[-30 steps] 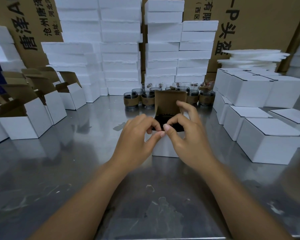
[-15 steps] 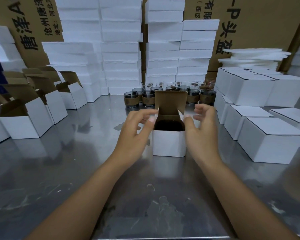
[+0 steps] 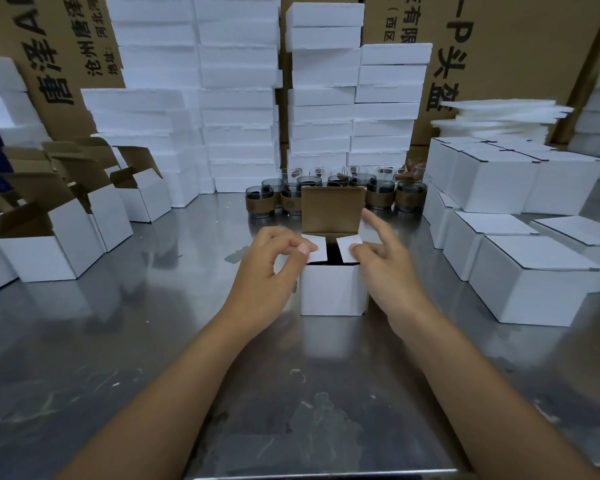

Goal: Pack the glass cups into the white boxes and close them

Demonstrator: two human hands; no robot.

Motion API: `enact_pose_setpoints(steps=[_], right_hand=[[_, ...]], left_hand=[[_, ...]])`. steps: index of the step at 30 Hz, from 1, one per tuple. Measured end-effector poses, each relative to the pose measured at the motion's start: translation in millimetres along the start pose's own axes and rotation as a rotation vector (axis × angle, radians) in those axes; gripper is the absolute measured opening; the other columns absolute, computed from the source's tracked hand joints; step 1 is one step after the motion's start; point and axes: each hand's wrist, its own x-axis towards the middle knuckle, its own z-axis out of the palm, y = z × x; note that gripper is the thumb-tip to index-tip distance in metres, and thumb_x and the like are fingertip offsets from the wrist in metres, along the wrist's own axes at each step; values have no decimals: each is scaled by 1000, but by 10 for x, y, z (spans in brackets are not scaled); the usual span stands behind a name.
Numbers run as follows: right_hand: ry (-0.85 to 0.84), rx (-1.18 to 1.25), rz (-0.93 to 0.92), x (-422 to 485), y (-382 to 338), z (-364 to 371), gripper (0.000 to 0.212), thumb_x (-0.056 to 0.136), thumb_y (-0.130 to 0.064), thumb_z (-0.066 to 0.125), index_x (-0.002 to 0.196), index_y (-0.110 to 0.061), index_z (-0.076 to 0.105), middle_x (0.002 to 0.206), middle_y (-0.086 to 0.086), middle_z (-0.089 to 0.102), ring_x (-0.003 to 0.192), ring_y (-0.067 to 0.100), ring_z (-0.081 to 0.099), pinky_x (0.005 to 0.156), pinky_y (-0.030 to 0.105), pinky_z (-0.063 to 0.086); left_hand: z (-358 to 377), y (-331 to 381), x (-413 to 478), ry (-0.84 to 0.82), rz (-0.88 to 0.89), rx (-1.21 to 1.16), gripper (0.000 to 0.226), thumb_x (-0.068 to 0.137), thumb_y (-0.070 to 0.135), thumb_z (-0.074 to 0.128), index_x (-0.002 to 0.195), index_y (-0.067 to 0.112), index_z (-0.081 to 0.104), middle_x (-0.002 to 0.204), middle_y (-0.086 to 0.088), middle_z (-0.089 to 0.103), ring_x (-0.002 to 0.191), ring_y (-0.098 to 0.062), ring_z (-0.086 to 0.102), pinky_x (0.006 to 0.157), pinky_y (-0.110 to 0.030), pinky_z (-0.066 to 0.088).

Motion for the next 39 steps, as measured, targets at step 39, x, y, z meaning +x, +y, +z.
enact_pose_setpoints(steps=[39], right_hand=[[-24, -162, -284, -43, 173, 62, 20, 93, -44, 50, 102, -27, 53, 107, -7, 57, 92, 3, 53, 75, 16, 41]], left_hand=[[-74, -108, 13, -167, -172, -435, 37, 76, 45, 59, 109, 29, 64, 100, 21, 68, 99, 3, 61, 85, -13, 48]])
